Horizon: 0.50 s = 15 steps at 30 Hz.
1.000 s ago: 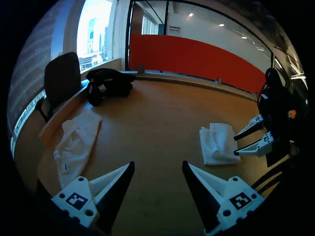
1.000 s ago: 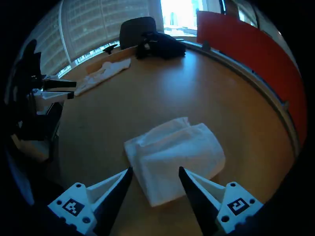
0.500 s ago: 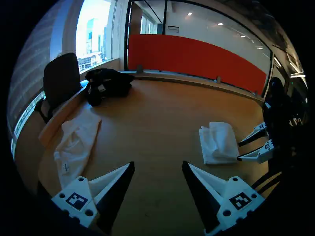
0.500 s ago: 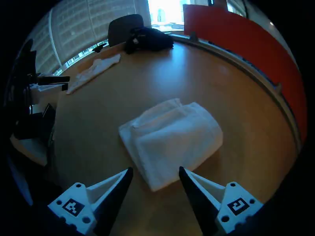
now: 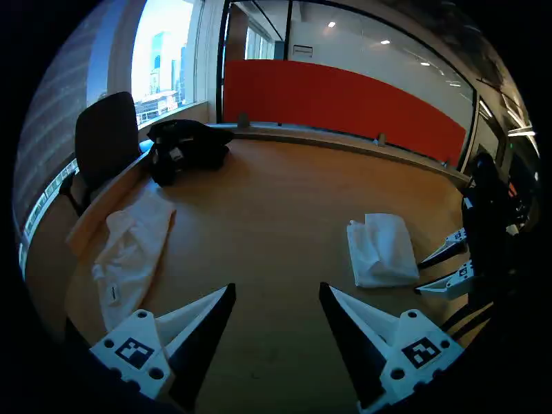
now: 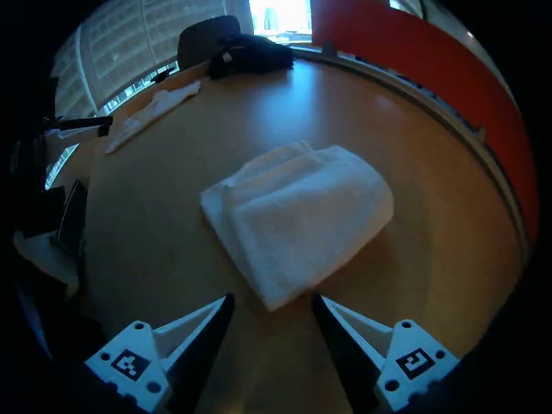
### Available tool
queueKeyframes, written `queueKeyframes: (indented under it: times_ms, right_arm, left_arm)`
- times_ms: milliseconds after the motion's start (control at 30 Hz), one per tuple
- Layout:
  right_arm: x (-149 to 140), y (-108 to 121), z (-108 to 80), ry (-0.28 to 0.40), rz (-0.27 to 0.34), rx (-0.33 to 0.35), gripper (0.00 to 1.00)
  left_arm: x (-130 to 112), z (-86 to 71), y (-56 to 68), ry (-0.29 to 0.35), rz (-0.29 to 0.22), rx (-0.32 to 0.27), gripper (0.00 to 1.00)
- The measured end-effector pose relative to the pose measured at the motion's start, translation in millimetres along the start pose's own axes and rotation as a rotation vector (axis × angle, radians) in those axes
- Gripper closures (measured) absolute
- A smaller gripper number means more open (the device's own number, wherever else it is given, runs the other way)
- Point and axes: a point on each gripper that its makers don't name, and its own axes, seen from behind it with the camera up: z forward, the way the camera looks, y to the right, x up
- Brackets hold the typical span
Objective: Fold towel
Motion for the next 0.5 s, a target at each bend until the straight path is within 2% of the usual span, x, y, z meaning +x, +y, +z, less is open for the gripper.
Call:
queueKeyframes:
  times_ms: [500]
  right_arm:
    - [-3.4,7.5,2.9,0.004,0.048,-0.037,0.66]
  left_arm:
    - [-1.0,-0.7,-1.0,-0.001,-0.003,-0.001,0.11]
